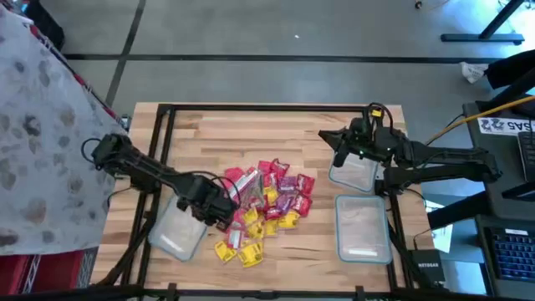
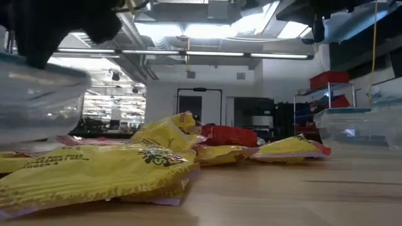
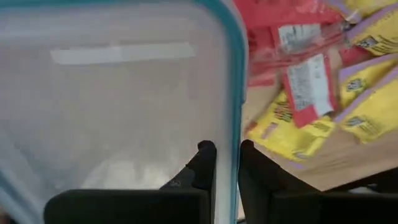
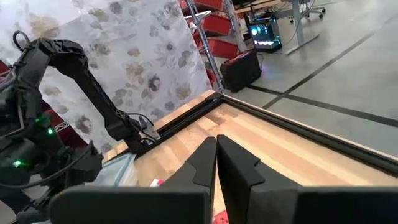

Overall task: Sort candy
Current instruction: Open the rectangular transparent bin

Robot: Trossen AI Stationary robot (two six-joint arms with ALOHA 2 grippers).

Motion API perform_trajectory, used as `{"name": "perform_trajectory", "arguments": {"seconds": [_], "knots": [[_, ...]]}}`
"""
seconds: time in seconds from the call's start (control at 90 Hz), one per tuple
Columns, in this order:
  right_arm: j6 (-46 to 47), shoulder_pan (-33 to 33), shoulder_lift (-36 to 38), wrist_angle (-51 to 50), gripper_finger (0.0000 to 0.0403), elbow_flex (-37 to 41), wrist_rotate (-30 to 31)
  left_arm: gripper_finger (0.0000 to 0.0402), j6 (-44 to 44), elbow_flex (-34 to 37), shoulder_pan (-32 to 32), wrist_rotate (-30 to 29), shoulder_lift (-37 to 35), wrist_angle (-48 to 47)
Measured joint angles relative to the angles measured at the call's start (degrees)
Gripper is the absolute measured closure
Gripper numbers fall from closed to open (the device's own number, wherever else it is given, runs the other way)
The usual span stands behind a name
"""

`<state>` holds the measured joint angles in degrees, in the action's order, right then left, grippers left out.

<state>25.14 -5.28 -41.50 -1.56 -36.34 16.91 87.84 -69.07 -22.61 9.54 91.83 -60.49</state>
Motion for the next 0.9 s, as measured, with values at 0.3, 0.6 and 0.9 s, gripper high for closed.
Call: {"name": "perform_trajectory", "arguments": {"seconds": [0.3, 0.6, 0.9], "knots": [[-4.29, 0.0, -0.02, -0.05, 0.0402, -0.01, 0.02, 0.0378, 15.89, 4.63, -4.16, -0.28, -0.18, 2.69], [-7.74, 0.0, -0.02, -0.05, 0.0402, 0.01, 0.02, 0.0378, 24.5, 5.7, -6.69, -0.8, -0.29, -1.19], [-9.59, 0.0, -0.02, -0.05, 0.0402, -0.01, 0.02, 0.0318, 24.35, 5.93, -6.67, -2.85, -3.0, -4.38]]}}
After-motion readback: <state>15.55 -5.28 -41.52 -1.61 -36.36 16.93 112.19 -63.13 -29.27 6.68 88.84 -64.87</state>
